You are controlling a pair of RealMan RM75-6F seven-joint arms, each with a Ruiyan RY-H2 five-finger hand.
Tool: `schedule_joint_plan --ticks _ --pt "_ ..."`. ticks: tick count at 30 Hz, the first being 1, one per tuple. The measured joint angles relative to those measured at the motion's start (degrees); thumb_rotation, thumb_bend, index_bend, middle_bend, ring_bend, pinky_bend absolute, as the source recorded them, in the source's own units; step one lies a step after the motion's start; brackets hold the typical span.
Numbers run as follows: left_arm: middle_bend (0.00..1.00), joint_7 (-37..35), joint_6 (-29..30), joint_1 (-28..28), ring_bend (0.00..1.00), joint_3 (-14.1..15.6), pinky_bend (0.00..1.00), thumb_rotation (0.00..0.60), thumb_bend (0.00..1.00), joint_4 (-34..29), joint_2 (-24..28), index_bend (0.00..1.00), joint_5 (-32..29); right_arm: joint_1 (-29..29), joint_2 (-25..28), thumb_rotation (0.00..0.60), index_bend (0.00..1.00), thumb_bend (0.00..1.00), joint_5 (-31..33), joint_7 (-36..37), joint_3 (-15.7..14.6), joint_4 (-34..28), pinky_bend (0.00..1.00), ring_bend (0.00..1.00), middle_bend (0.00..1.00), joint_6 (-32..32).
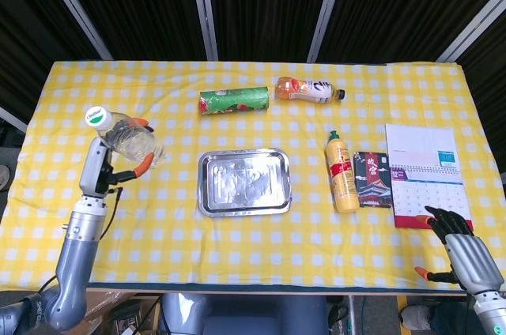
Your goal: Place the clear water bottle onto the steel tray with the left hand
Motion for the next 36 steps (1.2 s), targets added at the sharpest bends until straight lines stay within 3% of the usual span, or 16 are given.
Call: schedule_joint_plan --ticks 6,9,13,19,26,29,36 --pt "0.57 18.80 4.03 -2.79 0.33 -4.43 0.38 0.600 0.51 -18.52 1.77 0.56 0.48 -0.32 0.56 0.600 0.21 0.16 -0.63 1.42 -0.12 -0.02 0.05 0.06 0.10 0.87" --pt "0.57 25.93 7.34 -3.11 0.33 -5.06 0.38 0.600 0.51 -21.65 2.07 0.56 -0.38 -0.49 0.87 0.600 0.21 0.16 -1.02 1.98 -0.26 0.00 0.05 0.06 0.10 1.19" --pt "0.57 26.95 8.70 -1.90 0.33 -3.72 0.38 0.600 0.51 -21.41 2.61 0.56 -2.65 -0.44 0.86 0.600 0.21 0.16 -1.06 1.96 -0.34 -0.03 0.05 0.06 0.10 1.00" --pt "0.57 14.00 6.01 0.94 0.33 0.08 0.38 0.600 0.51 -10.97 3.10 0.56 -5.36 -0.20 0.72 0.600 0.21 0.16 -0.66 1.13 -0.33 -0.26 0.05 0.06 0.10 0.40" --pt "0.57 -4.52 -0.97 3.16 0.33 4.45 0.38 0.600 0.51 10.52 1.08 0.57 -6.24 -0.08 0.40 0.600 0.21 0.16 -0.29 0.21 -0.32 -0.41 0.05 0.06 0.10 0.02" --pt "0.57 -8.19 -2.68 3.48 0.33 5.44 0.38 0.600 0.51 15.88 -1.17 0.57 -5.81 -0.03 0.35 0.600 0.21 0.16 -0.26 0.17 -0.37 -0.41 0.05 0.06 0.10 -0.15" --pt "0.57 -5.70 -4.69 1.16 0.33 4.52 0.37 0.600 0.51 17.13 -4.33 0.56 -6.16 0.30 0.16 0.600 0.21 0.16 -0.31 0.11 -0.48 -0.35 0.05 0.06 0.10 -0.89"
